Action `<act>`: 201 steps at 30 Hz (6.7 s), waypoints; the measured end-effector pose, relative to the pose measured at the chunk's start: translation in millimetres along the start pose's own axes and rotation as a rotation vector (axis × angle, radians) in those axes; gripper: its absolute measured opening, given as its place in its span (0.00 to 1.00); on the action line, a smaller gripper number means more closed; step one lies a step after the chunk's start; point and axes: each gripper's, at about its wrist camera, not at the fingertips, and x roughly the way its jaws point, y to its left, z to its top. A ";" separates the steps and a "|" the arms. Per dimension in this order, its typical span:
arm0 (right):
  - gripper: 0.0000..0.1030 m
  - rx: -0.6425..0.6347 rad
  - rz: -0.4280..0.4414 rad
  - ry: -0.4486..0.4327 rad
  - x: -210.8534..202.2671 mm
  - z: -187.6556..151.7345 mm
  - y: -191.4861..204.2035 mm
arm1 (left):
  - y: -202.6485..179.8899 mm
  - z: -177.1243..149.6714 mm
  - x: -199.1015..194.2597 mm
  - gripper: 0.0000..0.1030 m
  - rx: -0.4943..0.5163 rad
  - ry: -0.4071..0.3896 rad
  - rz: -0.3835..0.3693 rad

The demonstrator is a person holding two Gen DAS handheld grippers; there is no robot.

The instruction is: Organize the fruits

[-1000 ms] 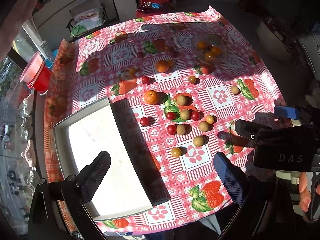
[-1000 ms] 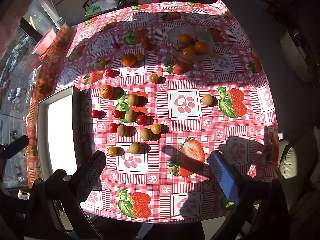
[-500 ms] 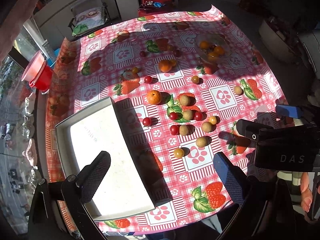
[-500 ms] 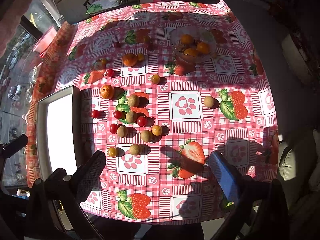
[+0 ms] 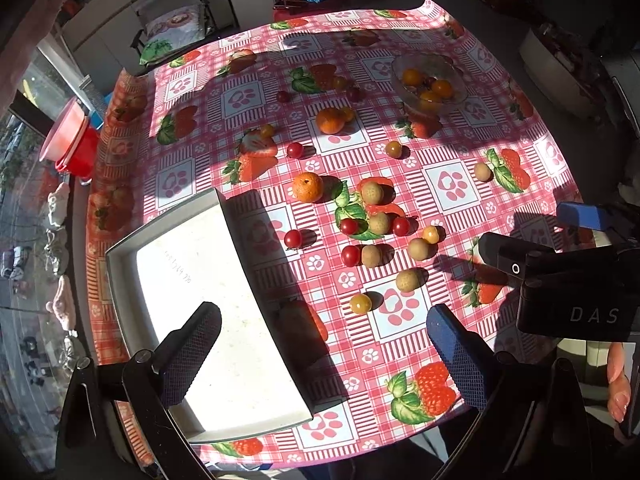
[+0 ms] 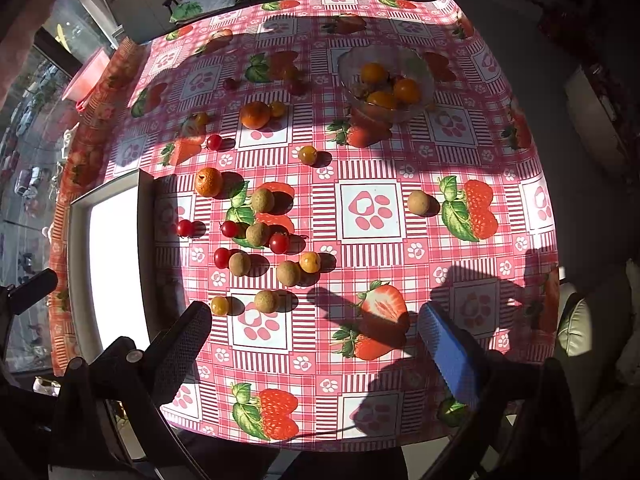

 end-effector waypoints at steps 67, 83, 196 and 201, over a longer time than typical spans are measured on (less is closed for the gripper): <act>0.49 -0.076 0.020 0.056 166.4 142.7 20.9 | 23.3 98.6 187.6 0.79 -0.160 0.069 0.071; 0.22 -0.071 0.135 0.014 117.9 115.6 18.1 | 20.8 77.9 137.1 0.37 -0.195 -0.014 -0.042; 0.27 -0.056 0.128 0.125 151.0 85.4 49.1 | 11.9 32.4 167.6 0.22 -0.078 0.040 -0.066; 0.27 -0.026 0.150 0.113 137.7 75.8 35.9 | 27.9 23.8 160.1 0.22 -0.159 0.053 -0.129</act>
